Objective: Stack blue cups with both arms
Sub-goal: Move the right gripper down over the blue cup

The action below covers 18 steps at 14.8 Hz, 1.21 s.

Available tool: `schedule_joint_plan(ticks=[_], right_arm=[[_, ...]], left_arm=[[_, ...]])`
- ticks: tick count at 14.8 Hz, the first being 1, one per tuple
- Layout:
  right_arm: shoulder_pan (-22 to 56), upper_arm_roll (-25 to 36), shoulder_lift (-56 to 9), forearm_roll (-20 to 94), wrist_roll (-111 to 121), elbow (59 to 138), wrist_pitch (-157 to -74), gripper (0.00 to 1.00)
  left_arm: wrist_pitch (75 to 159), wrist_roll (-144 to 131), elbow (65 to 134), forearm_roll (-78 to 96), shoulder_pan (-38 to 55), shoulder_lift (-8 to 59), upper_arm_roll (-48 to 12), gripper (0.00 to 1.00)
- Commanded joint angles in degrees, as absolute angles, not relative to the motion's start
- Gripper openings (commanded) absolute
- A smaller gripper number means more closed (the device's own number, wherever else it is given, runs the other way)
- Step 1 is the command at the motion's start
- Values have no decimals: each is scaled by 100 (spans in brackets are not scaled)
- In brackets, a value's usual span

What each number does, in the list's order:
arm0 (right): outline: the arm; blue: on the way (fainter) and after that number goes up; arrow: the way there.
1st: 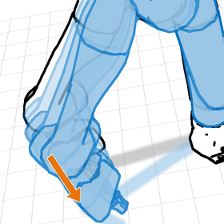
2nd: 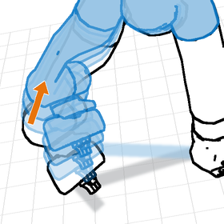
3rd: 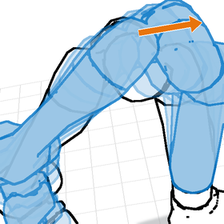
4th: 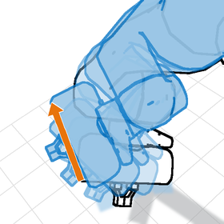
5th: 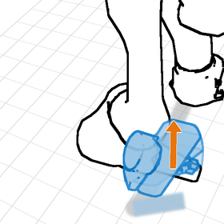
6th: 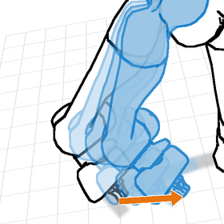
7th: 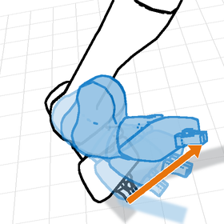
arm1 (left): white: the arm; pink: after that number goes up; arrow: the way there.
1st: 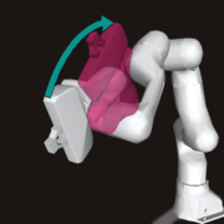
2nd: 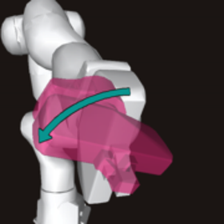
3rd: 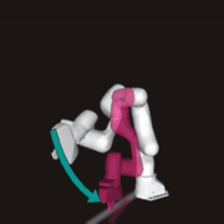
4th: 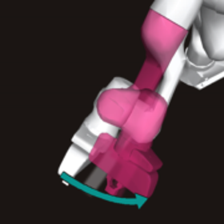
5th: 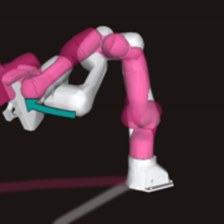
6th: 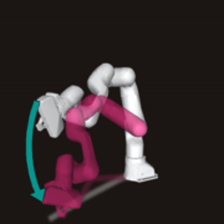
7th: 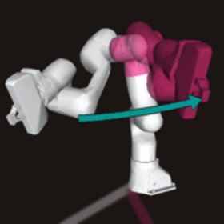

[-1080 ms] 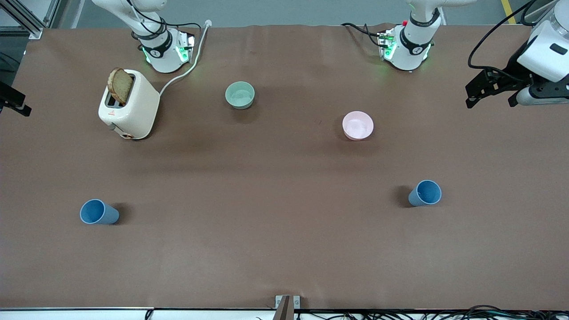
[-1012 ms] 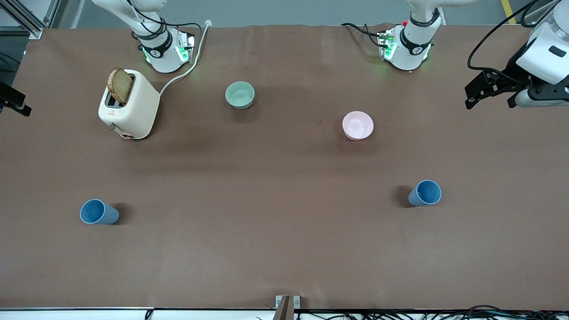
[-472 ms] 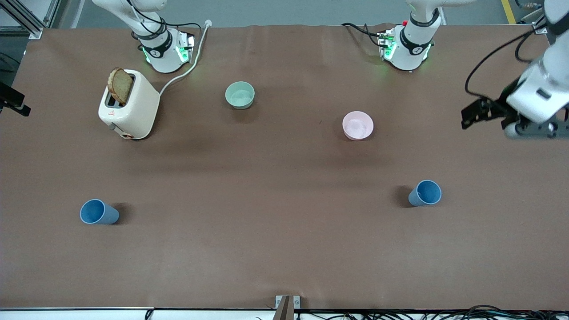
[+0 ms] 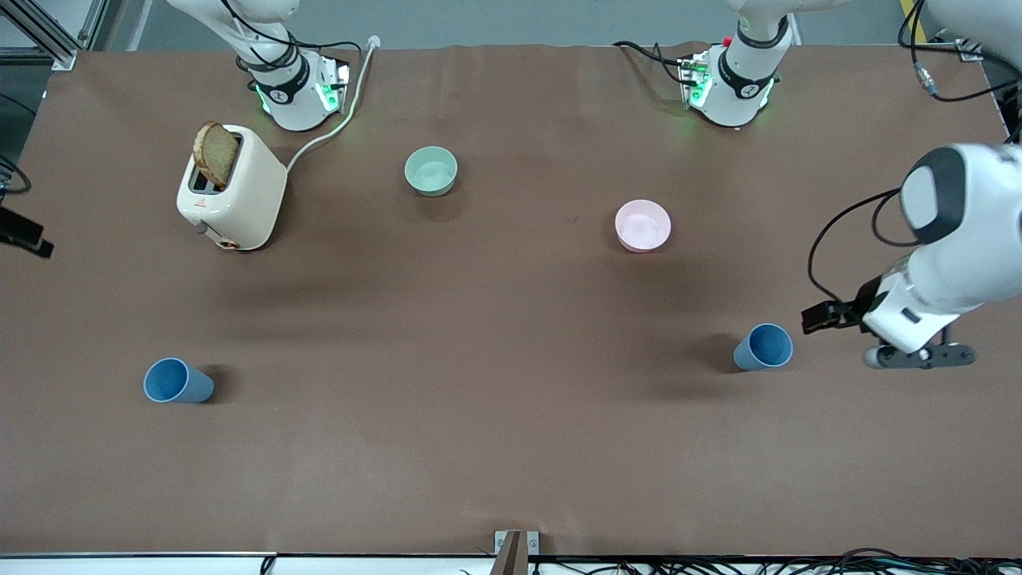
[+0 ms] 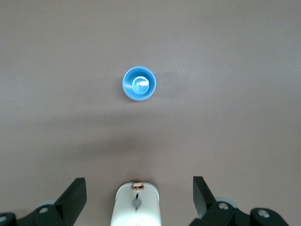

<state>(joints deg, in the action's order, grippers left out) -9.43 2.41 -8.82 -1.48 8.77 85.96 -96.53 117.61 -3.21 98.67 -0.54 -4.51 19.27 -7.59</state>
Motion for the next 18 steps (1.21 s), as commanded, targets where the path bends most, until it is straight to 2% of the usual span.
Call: schedule_joint_plan(ticks=[1, 4, 7, 9, 10, 12, 13, 14, 16, 18], right_arm=[[-1090, 149, -1474, -88, 1011, 8525, -10219, 100], [-1195, 141, -2151, -97, 1019, 8517, -10825, 100], [-1178, 132, -2653, -88, 1046, 8525, -11231, 100], [-1195, 123, -3013, -79, 1037, 8499, -11346, 100], [-1204, 123, -3180, -88, 1037, 8490, -11512, 100], [-1204, 114, -3479, -114, 1072, 8464, -11864, 100], [-1195, 114, -3620, -114, 1272, 8377, -11926, 100], [-1195, 106, -3734, -97, 1405, 8245, -11927, 100], [-1160, 105, -3876, -105, 1380, 8112, -11935, 100], [-1204, 97, -3955, -44, 1397, 8112, -11979, 97]], left_arm=[[12171, -185, 10106, -79, -448, 2178, -782, 98], [12926, -167, 10730, -263, -457, 2268, -782, 75], [13288, -167, 10942, -316, -466, 2407, -773, 67], [13350, -167, 10907, -308, -466, 2557, -773, 57], [13394, -167, 10916, -308, -466, 2575, -773, 48], [13403, -167, 10872, -308, -448, 2680, -773, 17], [13412, -167, 10863, -316, -440, 2689, -773, 5], [13421, -176, 10855, -308, -431, 2707, -782, 1], [13535, -193, 10820, -308, -405, 2655, -826, 0], [13518, -342, 10819, -290, -396, 2488, -1114, 0]])
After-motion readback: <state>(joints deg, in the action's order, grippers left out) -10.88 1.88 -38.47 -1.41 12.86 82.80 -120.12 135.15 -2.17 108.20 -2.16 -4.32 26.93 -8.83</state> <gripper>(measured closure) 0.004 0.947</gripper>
